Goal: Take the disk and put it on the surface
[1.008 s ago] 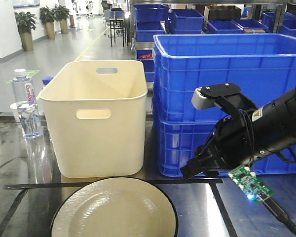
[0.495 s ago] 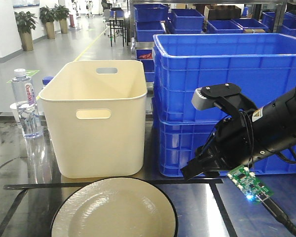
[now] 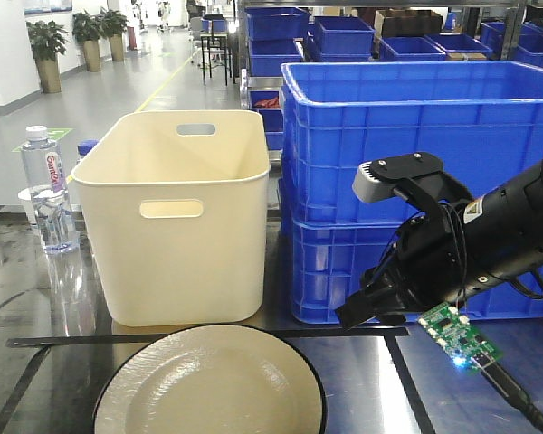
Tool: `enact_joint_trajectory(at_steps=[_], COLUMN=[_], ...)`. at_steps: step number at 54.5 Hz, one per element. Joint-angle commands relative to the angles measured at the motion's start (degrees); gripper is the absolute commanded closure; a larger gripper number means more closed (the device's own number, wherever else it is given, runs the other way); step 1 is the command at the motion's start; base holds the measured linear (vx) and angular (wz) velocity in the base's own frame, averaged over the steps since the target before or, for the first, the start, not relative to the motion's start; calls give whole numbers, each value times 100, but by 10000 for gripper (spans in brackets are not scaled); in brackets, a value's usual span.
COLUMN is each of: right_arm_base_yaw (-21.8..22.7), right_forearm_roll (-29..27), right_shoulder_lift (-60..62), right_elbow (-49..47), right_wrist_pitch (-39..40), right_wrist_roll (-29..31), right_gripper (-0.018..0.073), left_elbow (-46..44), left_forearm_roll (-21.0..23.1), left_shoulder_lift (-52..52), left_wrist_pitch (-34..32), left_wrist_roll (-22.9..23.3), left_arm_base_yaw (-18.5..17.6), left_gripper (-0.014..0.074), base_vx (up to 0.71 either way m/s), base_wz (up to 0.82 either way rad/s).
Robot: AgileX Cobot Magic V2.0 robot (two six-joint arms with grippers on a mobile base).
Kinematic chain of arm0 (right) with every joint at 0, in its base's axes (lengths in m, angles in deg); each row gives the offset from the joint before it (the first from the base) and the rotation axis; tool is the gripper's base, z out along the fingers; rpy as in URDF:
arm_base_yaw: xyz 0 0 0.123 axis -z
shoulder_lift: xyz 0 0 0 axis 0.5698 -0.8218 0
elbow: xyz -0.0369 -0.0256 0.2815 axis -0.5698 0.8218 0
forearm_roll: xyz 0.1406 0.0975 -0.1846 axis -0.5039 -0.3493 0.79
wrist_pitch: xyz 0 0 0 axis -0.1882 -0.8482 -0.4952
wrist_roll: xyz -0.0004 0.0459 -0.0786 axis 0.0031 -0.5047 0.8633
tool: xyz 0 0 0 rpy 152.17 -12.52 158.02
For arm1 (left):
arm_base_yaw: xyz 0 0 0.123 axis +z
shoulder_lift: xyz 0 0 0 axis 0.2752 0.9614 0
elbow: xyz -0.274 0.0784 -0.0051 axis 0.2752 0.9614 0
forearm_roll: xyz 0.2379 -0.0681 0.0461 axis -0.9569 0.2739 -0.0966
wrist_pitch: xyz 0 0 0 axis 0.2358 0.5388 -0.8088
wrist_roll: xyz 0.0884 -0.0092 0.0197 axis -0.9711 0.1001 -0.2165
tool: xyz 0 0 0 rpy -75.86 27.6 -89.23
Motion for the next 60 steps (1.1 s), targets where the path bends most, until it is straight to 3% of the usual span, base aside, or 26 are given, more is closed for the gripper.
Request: enact_joint_trajectory(at_steps=[1, 7, 13, 21, 27, 31, 40, 52, 60], right_arm_base_yaw=[35, 35, 35, 198, 638, 1007, 1562, 1636, 1630], right_forearm_roll=[-110, -27, 136, 491, 498, 699, 1713, 2100, 2084], right_shoulder_lift=[218, 371, 995, 2441, 3649, 4523, 6580, 8665, 8656], right_elbow=[-162, -69, 602, 2440, 3831, 4638, 6374, 7918, 8878], right_wrist_pitch=[303, 306, 974, 2619, 3414, 3751, 4010, 4407, 5483], right_wrist_roll=[64, 64, 8, -461, -937, -1080, -1281, -2113, -2224], right_gripper=[158, 194, 272, 443, 569, 573, 571, 569, 567], left_elbow=[-103, -103, -103, -103, -103, -103, -103, -103, -103], left_forearm_roll=[-16, -16, -16, -16, -16, -16, -16, -16, -11], left_shoulder_lift=[-24, -24, -24, -24, -24, -24, -24, -24, -29], left_wrist_pitch=[-457, -457, -457, -457, -457, -457, -457, -457, -452], left_wrist_roll=[55, 55, 55, 55, 55, 55, 55, 55, 55], left_arm_base_yaw=[-2, -2, -2, -2, -2, -2, -2, -2, -3], left_gripper=[604, 604, 604, 604, 604, 604, 604, 604, 604], base_vx=[0, 0, 0, 0, 0, 0, 0, 0, 0], base_wz=[0, 0, 0, 0, 0, 0, 0, 0, 0])
